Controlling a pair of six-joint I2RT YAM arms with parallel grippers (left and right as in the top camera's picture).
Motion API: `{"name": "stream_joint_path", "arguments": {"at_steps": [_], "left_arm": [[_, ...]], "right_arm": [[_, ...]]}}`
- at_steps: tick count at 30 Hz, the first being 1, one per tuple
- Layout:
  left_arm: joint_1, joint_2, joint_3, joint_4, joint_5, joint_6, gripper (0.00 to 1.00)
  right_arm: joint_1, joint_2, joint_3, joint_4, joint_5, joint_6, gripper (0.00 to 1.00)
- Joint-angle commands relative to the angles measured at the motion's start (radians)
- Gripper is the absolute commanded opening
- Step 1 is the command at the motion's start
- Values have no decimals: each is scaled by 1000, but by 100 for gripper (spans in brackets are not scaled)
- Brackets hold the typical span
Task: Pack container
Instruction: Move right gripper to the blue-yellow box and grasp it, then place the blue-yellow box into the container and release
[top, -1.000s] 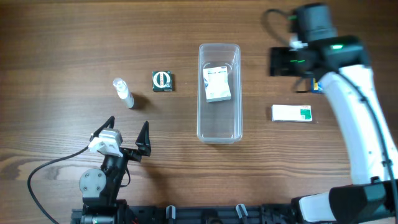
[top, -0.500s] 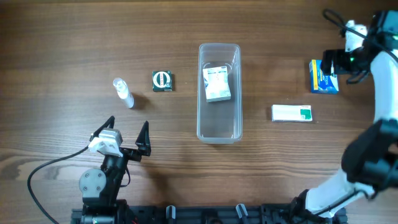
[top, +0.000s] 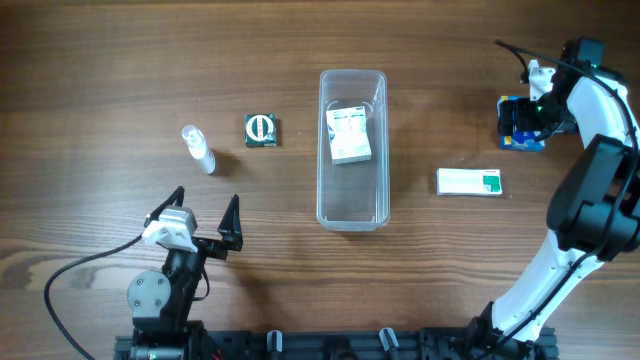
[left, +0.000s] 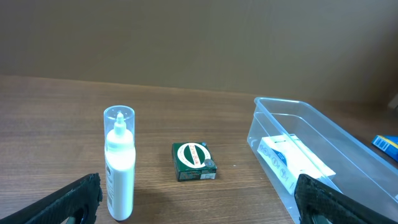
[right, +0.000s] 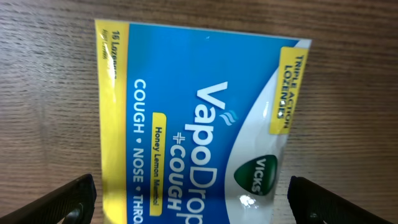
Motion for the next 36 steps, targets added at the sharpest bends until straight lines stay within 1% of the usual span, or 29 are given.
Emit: {"name": "stream_joint_path", "arguments": {"at_steps": [1, 7, 10, 12, 14, 15, 16, 17, 21, 25, 26, 28, 29, 32, 33, 36], "left_arm": [[8, -4, -6, -3, -6, -10, 100], [8, -4, -6, -3, -6, -10, 100], [8, -4, -6, -3, -6, -10, 100], [8, -4, -6, -3, -6, -10, 100], [8, -4, -6, -3, -6, -10, 100], [8, -4, -6, -3, -6, -10, 100], [8, -4, -6, -3, -6, -10, 100], [8, -4, -6, -3, -6, -10, 100], [8, -4, -6, -3, -6, -10, 100], [8, -4, -6, -3, -6, -10, 100], [8, -4, -6, -3, -6, -10, 100], [8, -4, -6, -3, -6, -10, 100], [8, -4, -6, -3, -6, -10, 100], [8, -4, -6, -3, -6, -10, 100], [8, -4, -6, -3, -6, -10, 100], [8, -4, -6, -3, -6, -10, 100]], "right_arm": [[1, 27, -7, 15, 6, -8, 100], [1, 53, -8, 16, 6, -3, 100], [1, 56, -8, 23, 7, 9, 97], [1, 60, -8, 24, 7, 9, 90], [1, 65, -8, 23, 6, 10, 87], [1, 66, -8, 24, 7, 11, 82], [1, 66, -8, 27, 7, 20, 69], [1, 66, -7, 27, 8, 36, 68], [2, 55, -6, 11, 7, 80, 70], [12, -13, 19, -26, -31, 123, 70], [21, -51, 30, -37, -61, 143, 71], [59, -182, 33, -47, -116, 195, 72], [81, -232, 33, -53, -147, 193, 73], [187, -391, 33, -85, -170, 239, 73], [262, -458, 33, -122, -173, 275, 74], [442, -520, 33, -181, -175, 369, 75]]}}
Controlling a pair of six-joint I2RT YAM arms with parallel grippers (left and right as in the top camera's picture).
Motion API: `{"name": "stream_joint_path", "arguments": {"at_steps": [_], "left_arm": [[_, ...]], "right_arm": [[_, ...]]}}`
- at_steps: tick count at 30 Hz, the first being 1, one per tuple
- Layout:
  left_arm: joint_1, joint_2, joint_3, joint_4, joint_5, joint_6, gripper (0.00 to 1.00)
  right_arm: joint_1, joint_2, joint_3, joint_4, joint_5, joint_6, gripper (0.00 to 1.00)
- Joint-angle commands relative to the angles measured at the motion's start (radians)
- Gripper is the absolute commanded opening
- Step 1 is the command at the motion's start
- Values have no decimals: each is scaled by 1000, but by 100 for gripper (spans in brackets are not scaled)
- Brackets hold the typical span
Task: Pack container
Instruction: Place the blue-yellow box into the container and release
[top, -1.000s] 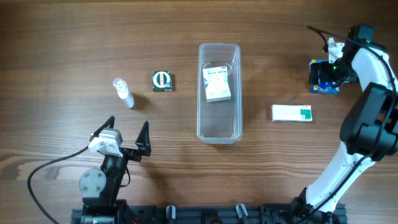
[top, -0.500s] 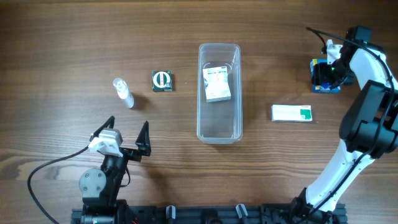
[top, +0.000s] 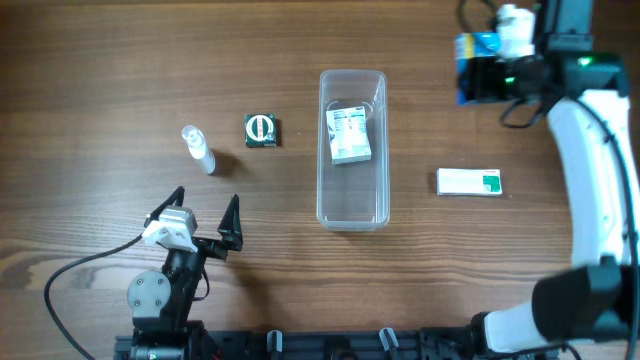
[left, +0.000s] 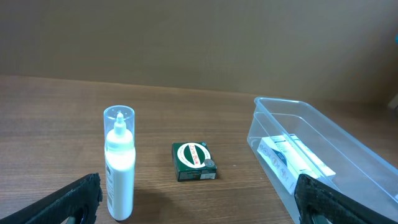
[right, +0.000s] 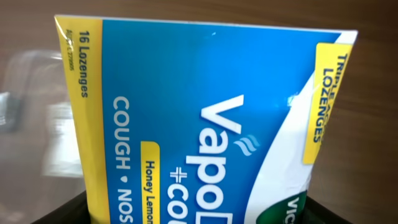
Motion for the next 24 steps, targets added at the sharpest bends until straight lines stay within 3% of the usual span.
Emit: {"name": "stream_joint_path", "arguments": {"at_steps": [1, 8, 17, 24], "left_arm": [[8, -4, -6, -3, -5, -9, 100], [8, -4, -6, -3, -5, -9, 100], [8, -4, -6, -3, -5, -9, 100], [8, -4, -6, -3, -5, -9, 100]], "right_arm": [[167, -29, 13, -27, -32, 156, 75], [433, 127, 5, 29, 121, 392, 76], [465, 367, 6, 141, 135, 456, 76], [469, 402, 5, 162, 134, 464, 80]]}}
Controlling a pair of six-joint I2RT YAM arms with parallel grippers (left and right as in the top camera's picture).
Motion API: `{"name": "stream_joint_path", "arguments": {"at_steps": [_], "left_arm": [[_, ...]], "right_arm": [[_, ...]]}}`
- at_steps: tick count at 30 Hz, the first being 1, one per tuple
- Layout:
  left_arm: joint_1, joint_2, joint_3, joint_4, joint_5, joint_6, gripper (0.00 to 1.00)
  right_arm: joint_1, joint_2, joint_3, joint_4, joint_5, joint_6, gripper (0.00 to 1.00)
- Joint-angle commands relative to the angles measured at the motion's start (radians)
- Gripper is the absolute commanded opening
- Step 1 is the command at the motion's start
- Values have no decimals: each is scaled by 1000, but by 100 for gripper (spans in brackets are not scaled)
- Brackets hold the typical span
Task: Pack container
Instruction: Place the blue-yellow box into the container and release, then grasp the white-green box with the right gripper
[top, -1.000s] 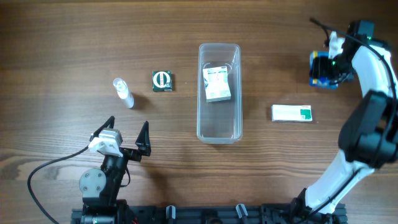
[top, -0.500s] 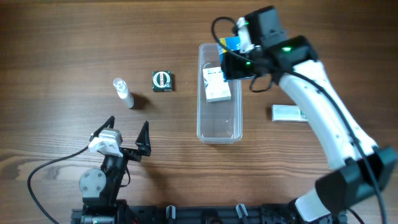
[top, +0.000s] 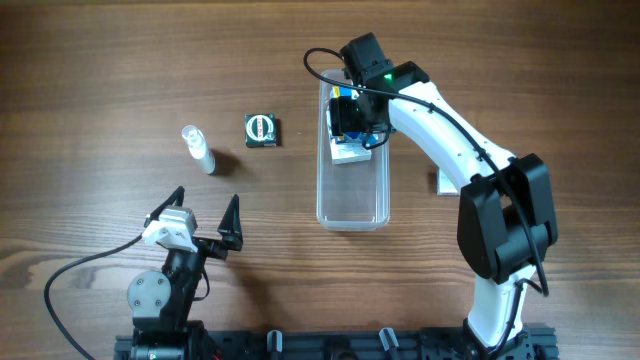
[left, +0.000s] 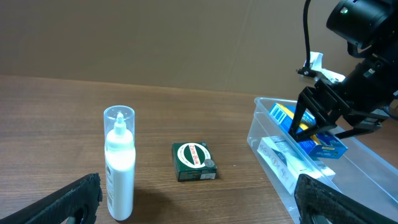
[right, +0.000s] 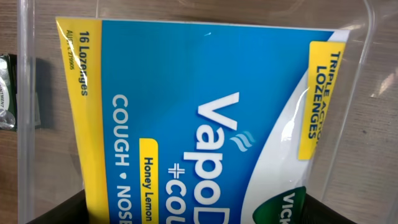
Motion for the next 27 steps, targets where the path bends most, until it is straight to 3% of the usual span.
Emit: {"name": "stream_joint_path", "arguments": {"at_steps": [1, 11, 15, 17, 23, 25, 27], "left_arm": [[8, -4, -6, -3, -6, -10, 100], [8, -4, -6, -3, -6, -10, 100], [8, -4, -6, -3, -6, -10, 100], [8, -4, -6, -3, -6, -10, 100], [8, -4, -6, -3, -6, -10, 100], [8, -4, -6, -3, -6, -10, 100], [8, -4, -6, -3, -6, -10, 100]], "right_arm": [[7, 14, 3, 6, 16, 14, 81], [7, -24, 8, 6, -8, 13, 87], [1, -147, 9, -18, -16, 4, 91], [-36, -311, 9, -35, -14, -30, 92], [-214, -571, 7, -362, 166, -43, 99], [-270, -584, 0, -462, 166, 38, 100], [-313, -583, -42, -513, 163, 235, 100]]}}
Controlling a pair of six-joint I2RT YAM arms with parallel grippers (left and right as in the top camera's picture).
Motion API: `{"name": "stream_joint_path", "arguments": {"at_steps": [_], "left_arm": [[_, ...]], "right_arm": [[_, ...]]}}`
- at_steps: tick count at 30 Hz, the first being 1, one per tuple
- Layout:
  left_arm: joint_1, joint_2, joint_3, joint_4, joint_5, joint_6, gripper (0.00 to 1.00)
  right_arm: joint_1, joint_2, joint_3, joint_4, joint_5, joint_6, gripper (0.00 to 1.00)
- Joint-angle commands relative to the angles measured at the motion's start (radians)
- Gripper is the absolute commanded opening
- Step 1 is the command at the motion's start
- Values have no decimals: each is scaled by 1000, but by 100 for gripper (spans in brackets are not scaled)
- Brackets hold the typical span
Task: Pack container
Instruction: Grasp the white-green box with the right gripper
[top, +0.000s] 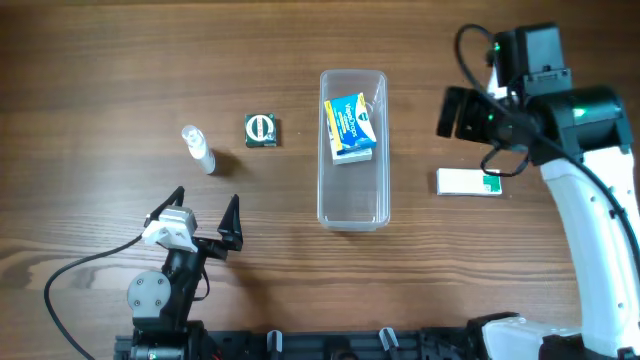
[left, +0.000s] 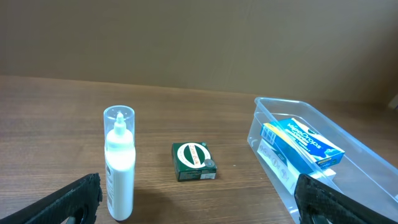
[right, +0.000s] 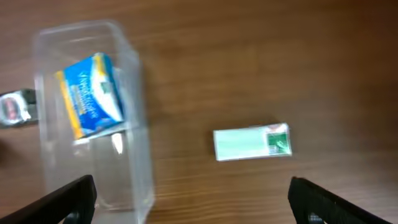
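The clear container (top: 352, 215) stands mid-table. Inside it a blue and yellow lozenge box (top: 349, 125) lies on top of a white box (top: 354, 156); both also show in the left wrist view, the lozenge box (left: 303, 144) above the white box (left: 278, 165). A white and green box (top: 469, 182) lies on the table right of the container. My right gripper (top: 462, 112) hangs open and empty above the table, between the container and that box. My left gripper (top: 203, 218) rests open near the front left.
A small green tin (top: 262, 130) and an upright white bottle (top: 198, 148) stand left of the container. The right wrist view shows the container wall (right: 140, 155) at left and the white and green box (right: 252, 143) below centre.
My right gripper has let go of the lozenge box, which now lies in the container on the white box. The gripper has moved right and up, open. The left arm is unchanged.
My right gripper stood over the lozenge box at the table's far right. Then it held the box lifted, then low inside the container over the white box. Now the box rests there and the gripper is away, open.
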Motion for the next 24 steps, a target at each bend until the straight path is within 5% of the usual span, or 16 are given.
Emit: {"name": "stream_joint_path", "arguments": {"at_steps": [1, 3, 6, 11, 15, 24], "left_arm": [[8, -4, -6, -3, -6, -10, 100], [8, -4, -6, -3, -6, -10, 100], [8, -4, -6, -3, -6, -10, 100], [8, -4, -6, -3, -6, -10, 100], [8, -4, -6, -3, -6, -10, 100], [8, -4, -6, -3, -6, -10, 100]], "right_arm": [[-52, 10, -80, -28, 13, 313, 100], [-80, 11, -166, -14, -22, 614, 100], [-83, 11, -293, 63, -41, 796, 100], [-87, 15, -451, 208, -66, 813, 100], [-88, 41, -542, 276, -84, 969, 100], [-234, 196, -553, 418, -137, 973, 100]]}}
